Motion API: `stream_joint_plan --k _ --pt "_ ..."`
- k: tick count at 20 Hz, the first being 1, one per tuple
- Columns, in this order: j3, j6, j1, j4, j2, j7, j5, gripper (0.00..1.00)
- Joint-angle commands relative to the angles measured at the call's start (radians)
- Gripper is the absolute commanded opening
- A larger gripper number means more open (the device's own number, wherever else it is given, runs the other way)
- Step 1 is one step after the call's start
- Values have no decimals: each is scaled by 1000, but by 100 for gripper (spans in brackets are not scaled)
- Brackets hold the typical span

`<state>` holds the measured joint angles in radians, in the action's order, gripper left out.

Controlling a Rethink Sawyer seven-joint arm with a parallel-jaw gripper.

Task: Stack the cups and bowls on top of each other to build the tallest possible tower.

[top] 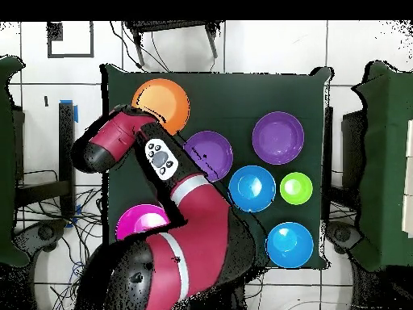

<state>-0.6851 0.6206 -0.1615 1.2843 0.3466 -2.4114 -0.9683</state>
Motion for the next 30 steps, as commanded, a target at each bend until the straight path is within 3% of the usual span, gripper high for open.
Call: stream_joint_plan --k 1,4,11,19,30 --pt "234 -64 103 -126 -43 -259 -95 100" --pt "295 -82 151 -171 -42 -284 -116 100" --pt "326 -102 176 -249 -66 -200 -61 100" --pt "425 -177 215 -302 -94 -199 -99 100" --pt "519 -273 242 -352 -128 -160 -59 100"
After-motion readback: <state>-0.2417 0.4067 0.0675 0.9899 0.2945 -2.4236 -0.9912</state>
